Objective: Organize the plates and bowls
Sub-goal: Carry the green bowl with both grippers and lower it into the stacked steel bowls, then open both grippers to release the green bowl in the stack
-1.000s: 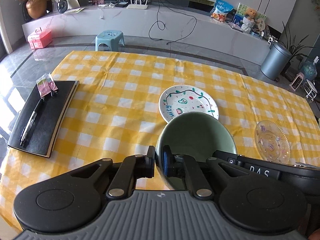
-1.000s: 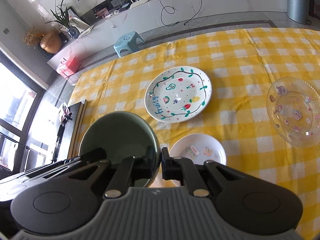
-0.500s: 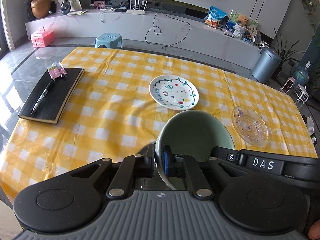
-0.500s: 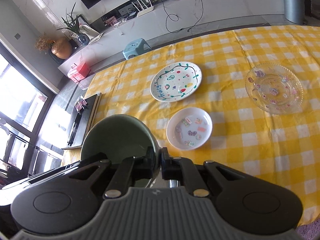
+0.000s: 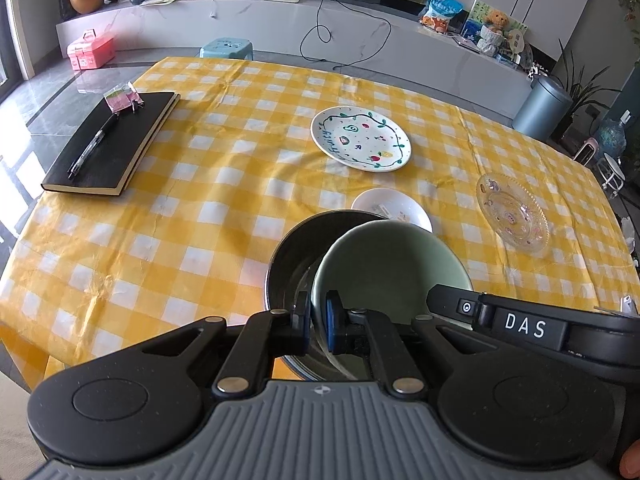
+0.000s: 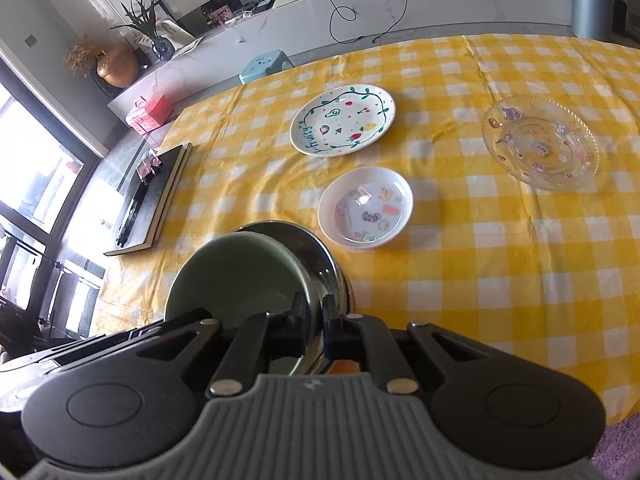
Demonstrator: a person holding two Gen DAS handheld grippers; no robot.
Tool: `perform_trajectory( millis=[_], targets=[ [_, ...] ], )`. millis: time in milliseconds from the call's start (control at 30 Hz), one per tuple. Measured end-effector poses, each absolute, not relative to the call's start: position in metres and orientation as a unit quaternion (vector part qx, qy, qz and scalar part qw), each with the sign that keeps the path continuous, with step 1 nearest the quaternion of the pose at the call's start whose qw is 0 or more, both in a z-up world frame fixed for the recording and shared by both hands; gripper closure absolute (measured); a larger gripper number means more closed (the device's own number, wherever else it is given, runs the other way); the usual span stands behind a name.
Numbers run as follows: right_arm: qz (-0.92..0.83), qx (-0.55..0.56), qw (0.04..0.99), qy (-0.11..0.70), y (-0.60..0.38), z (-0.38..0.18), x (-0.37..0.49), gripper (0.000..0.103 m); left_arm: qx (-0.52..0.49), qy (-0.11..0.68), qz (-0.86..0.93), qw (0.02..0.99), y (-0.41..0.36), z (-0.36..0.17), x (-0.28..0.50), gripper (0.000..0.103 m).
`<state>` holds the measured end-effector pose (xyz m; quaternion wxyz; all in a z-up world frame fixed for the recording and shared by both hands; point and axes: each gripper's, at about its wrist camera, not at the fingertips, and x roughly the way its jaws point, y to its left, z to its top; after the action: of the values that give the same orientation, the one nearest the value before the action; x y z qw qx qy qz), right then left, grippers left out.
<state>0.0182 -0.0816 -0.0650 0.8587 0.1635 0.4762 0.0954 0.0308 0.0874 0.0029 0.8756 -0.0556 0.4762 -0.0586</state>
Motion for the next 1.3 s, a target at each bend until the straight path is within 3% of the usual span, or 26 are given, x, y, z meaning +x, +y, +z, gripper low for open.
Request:
perform_trajectory(
  millis=[1300],
  targets=[
    [0.1,0.093,0.866,0.481,-0.063,-0.076,0.029,0.095,-0.016,0.482,-0.045,0.875,0.083,-0.012,0.039,0.096]
  ],
)
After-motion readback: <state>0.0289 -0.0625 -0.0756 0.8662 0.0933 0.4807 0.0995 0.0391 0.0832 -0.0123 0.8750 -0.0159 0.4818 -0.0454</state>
